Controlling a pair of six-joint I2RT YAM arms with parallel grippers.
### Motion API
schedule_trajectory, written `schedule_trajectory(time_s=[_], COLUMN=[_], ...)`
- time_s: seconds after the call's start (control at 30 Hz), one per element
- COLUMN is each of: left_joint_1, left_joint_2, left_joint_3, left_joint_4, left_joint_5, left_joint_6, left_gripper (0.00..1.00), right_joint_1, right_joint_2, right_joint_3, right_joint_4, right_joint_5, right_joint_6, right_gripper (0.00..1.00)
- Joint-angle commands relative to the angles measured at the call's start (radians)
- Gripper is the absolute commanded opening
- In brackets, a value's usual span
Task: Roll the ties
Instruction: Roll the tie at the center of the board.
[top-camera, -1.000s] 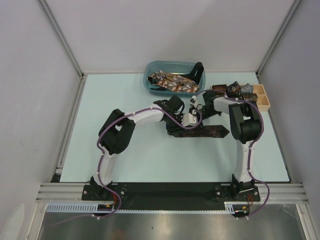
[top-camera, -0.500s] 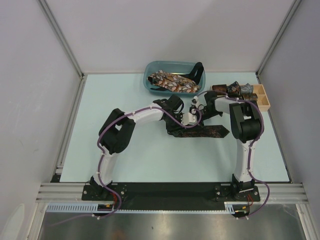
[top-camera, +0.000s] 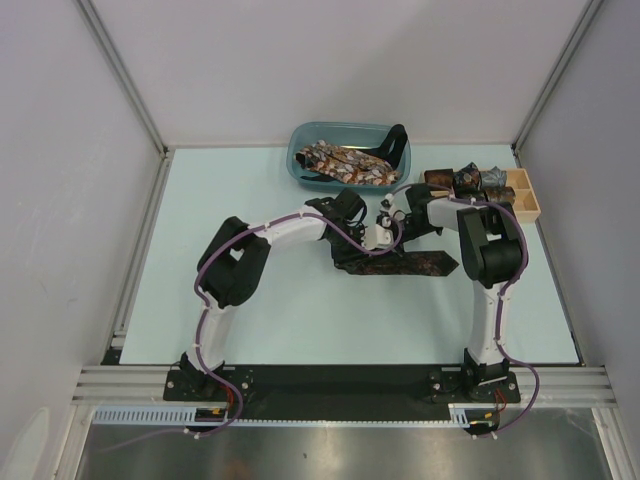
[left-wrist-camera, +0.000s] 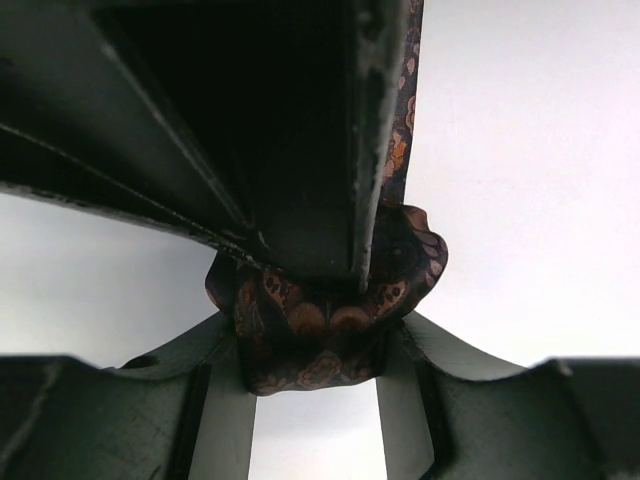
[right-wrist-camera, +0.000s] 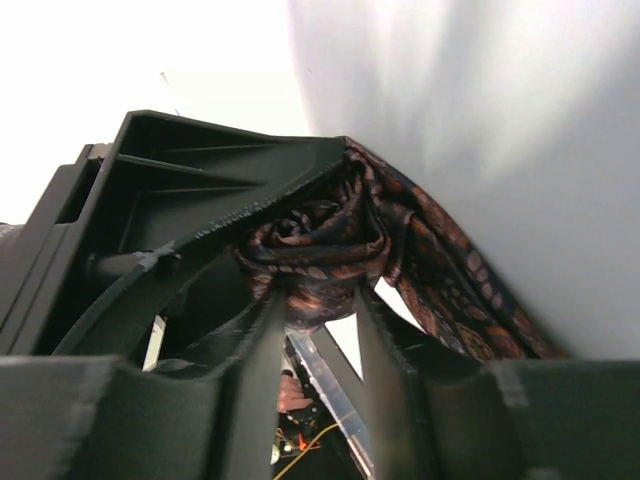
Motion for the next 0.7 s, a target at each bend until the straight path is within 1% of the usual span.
schedule_trajectory(time_s=[0.0,0.03,0.1,0.13,0.2,0.23,0.27,0.33,0.37,0.47,0.53,0.57,0.63,0.67], left_joint_1=[0.008,0.008,0.008,0.009,0.015,0.019,0.023,0.040,0.049,0.078,0.095,0.098,0.103,0.104], left_joint_2=[0.048,0.046,0.046,0.045,0.041,0.040,0.026,0.005,-0.012,-0.081,-0.132,-0.147,-0.175,-0.176], left_joint_3=[-0.024,-0.022,-0.019,-0.019,-0.019,-0.017,-0.017,-0.030,-0.037,-0.079,-0.120,-0.138,-0.172,-0.177], left_joint_4=[-0.150,-0.150,-0.149,-0.149,-0.147,-0.147,-0.146,-0.118,-0.101,-0.028,0.043,0.070,0.130,0.143], left_joint_5=[-0.004,-0.004,-0.002,-0.002,0.013,0.027,0.039,0.094,0.114,0.202,0.238,0.248,0.254,0.254], left_joint_6=[-0.017,-0.017,-0.020,-0.021,-0.026,-0.027,-0.026,-0.032,-0.049,-0.072,-0.081,-0.093,-0.100,-0.103], left_gripper=[0.30,0.30,0.31,0.33,0.33,0.35,0.43,0.52,0.62,0.73,0.77,0.83,0.88,0.94], right_joint_1=[0.019,0.017,0.014,0.010,0.002,-0.001,-0.012,-0.020,-0.023,-0.027,-0.032,-0.035,-0.047,-0.049], right_joint_2=[-0.003,0.006,0.020,0.031,0.042,0.045,0.051,0.055,0.063,0.071,0.077,0.078,0.086,0.089], right_joint_3=[0.015,0.017,0.027,0.035,0.041,0.041,0.040,0.043,0.046,0.060,0.067,0.069,0.077,0.078], right_joint_4=[0.043,0.038,-0.015,-0.032,-0.080,-0.088,-0.094,-0.106,-0.114,-0.131,-0.141,-0.146,-0.158,-0.163], right_joint_5=[-0.022,-0.019,0.021,0.042,0.068,0.079,0.102,0.120,0.137,0.171,0.193,0.212,0.234,0.263], right_joint_6=[0.022,0.005,-0.030,-0.068,-0.104,-0.115,-0.127,-0.139,-0.158,-0.172,-0.185,-0.190,-0.202,-0.205], right_gripper=[0.31,0.21,0.09,0.00,0.00,0.00,0.00,0.00,0.00,0.00,0.00,0.00,0.00,0.00])
